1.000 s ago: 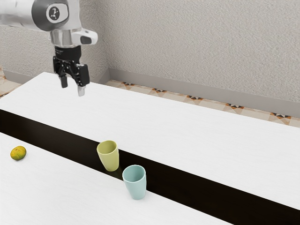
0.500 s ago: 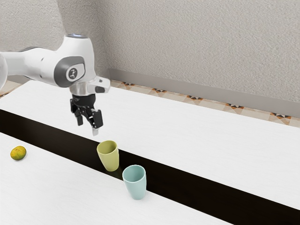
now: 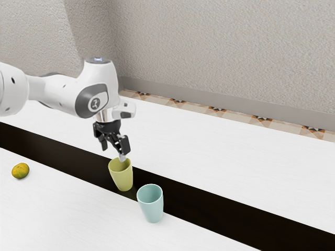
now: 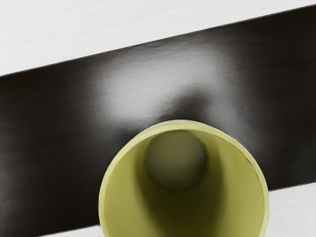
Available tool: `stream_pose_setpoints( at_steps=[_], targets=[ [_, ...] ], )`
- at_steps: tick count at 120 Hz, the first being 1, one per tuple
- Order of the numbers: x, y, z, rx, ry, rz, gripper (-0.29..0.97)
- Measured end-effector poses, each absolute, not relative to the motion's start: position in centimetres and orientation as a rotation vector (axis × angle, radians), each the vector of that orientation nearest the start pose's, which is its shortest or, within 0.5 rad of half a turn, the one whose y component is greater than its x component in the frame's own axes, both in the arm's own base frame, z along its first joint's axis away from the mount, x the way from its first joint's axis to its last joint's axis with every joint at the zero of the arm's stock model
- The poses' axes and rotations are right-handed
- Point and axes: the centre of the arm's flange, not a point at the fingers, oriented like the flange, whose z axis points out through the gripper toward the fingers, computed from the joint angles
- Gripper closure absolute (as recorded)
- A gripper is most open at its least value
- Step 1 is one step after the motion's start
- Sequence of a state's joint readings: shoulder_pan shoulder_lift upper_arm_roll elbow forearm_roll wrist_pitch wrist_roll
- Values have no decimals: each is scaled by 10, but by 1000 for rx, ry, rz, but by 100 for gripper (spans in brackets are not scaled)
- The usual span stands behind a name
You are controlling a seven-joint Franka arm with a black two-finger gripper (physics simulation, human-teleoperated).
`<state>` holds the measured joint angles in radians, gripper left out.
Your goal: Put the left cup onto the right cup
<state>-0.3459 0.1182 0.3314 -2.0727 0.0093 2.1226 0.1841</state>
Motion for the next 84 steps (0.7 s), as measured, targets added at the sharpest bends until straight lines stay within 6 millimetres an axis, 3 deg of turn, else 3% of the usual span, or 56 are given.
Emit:
stream_pose_setpoints(
  at_steps=[52, 84],
  targets=[
    [564, 5, 350, -3085, 231, 114, 0],
    [566, 3, 317, -3073, 216, 163, 0]
  ],
)
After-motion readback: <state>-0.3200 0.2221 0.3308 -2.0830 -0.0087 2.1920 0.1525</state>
